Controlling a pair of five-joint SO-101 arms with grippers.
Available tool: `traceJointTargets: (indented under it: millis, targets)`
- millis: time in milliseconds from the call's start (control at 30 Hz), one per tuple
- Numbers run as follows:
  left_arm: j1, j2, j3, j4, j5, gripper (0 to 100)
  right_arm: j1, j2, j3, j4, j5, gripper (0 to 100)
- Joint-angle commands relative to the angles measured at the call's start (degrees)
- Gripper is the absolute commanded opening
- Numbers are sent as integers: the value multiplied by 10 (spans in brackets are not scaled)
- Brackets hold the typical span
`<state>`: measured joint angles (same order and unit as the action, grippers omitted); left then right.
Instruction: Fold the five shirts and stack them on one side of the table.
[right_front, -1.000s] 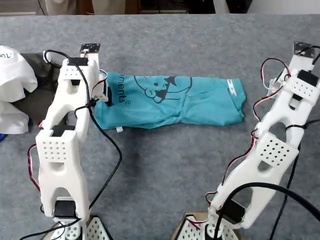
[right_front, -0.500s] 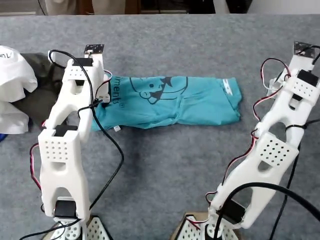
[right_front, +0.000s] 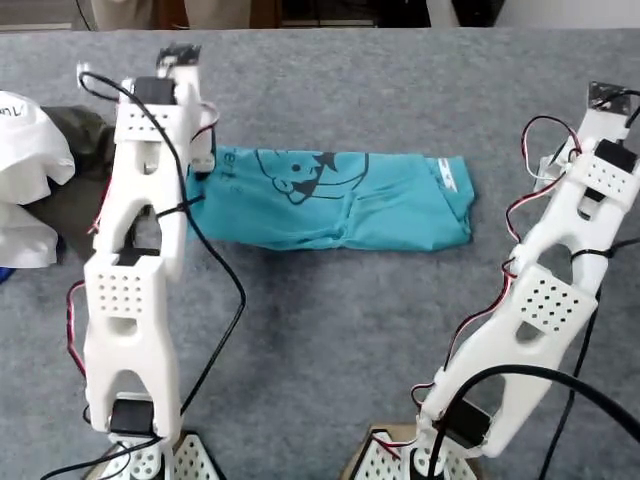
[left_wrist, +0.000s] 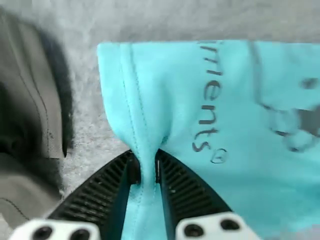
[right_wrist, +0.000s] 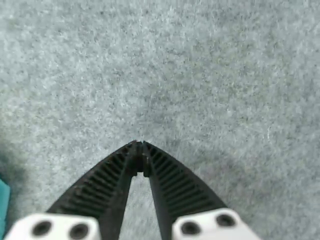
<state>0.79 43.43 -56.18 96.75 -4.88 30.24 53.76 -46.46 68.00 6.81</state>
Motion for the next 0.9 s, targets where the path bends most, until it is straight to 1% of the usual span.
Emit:
traceJointTargets:
  millis: [0, 67, 267, 333, 533, 667, 800, 867]
  targets:
    - [59, -10, -68, 34, 5, 19, 7, -7, -13, -11, -5, 2]
    - [91, -10, -74, 38, 7, 19, 7, -7, -17, -11, -5, 2]
    - [188, -10, -76, 33, 57, 19, 7, -7, -18, -11, -5, 2]
    - [222, -10, -76, 17, 69, 19, 10, -7, -18, -11, -5, 2]
    - [286, -11, -76, -76, 137, 19, 17, -6, -19, -15, -6, 2]
    - [329, -15, -76, -141, 142, 19, 18, -6, -21, -15, -6, 2]
    - [356, -9, -70, -224, 143, 19, 26, -6, -21, -21, -6, 2]
    - [367, -7, -69, -252, 143, 19, 30, -6, -21, -30, -6, 2]
